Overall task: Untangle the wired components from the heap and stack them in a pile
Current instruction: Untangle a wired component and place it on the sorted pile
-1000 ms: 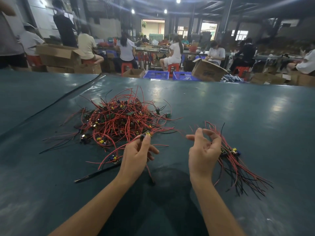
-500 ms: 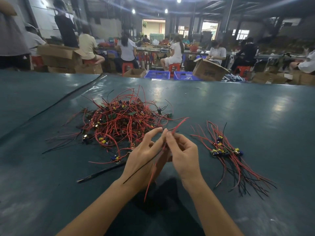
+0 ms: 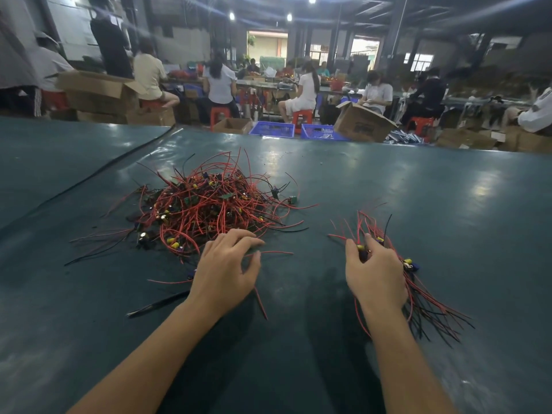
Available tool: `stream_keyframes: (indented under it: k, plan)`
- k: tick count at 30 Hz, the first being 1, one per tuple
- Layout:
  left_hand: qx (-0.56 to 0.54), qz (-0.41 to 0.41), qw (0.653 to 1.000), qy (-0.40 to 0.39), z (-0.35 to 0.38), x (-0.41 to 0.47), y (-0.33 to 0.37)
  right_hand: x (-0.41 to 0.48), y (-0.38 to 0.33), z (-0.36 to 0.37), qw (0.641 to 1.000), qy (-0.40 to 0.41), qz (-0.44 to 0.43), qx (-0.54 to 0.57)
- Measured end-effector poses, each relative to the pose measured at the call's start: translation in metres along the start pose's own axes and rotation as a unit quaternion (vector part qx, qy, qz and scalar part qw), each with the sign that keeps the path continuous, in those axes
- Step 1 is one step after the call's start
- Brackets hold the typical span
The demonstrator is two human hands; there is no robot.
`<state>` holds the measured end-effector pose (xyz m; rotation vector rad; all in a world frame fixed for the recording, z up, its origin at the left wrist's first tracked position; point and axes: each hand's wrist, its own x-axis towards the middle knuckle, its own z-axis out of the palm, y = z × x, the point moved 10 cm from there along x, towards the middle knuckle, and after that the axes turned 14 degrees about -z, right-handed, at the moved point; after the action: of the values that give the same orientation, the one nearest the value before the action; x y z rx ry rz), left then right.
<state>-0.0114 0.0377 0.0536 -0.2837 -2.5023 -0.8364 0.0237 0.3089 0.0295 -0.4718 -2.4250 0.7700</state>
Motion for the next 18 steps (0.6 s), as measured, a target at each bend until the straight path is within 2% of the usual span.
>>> stream_keyframes:
  k: [2,5,7,9,13,16,18]
  plan:
    - [0.015,-0.009,1.000,-0.009,0.001,0.002,-0.006,-0.003,0.005,0.004,0.999,-0.027,0.012,-0.025]
    - [0.036,-0.036,0.998,-0.038,0.006,0.006,-0.017,-0.002,-0.002,0.000,1.000,0.005,-0.022,0.002]
    - [0.008,-0.054,0.998,-0.039,0.004,0.008,-0.023,0.000,-0.016,0.003,0.994,0.023,-0.066,0.087]
    - [-0.025,-0.069,0.997,-0.024,-0.003,0.012,-0.028,0.000,-0.030,0.015,0.977,0.007,-0.082,0.196]
    - [-0.013,-0.105,0.994,-0.041,-0.003,0.017,-0.042,-0.010,-0.041,0.051,0.950,-0.083,-0.039,0.299]
    - [0.054,-0.092,0.991,-0.082,0.006,0.015,-0.044,-0.017,-0.033,0.068,0.948,-0.149,0.005,0.280]
    - [0.094,-0.079,0.988,-0.097,0.011,0.014,-0.043,-0.014,-0.023,0.060,0.965,-0.130,0.011,0.226]
